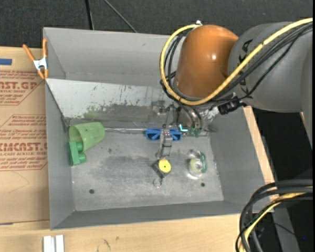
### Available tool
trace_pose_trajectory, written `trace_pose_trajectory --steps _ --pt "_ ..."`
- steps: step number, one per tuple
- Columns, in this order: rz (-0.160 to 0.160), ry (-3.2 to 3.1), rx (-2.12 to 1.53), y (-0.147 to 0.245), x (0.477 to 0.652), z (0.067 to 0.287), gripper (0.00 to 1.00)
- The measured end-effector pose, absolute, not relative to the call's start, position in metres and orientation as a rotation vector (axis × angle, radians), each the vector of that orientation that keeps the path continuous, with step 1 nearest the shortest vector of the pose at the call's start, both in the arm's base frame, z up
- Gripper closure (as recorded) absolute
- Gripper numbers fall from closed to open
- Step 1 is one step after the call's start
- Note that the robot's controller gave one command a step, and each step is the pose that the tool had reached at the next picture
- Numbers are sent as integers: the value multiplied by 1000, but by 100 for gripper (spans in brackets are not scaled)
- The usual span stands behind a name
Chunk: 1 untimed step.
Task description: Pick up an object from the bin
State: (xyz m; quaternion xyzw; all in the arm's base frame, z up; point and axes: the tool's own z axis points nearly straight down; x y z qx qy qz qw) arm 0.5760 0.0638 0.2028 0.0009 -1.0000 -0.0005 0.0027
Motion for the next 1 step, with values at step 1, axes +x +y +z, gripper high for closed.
trace_pose_trajectory --steps 1 --pt "-1 -3104 443 55 513 67 0"
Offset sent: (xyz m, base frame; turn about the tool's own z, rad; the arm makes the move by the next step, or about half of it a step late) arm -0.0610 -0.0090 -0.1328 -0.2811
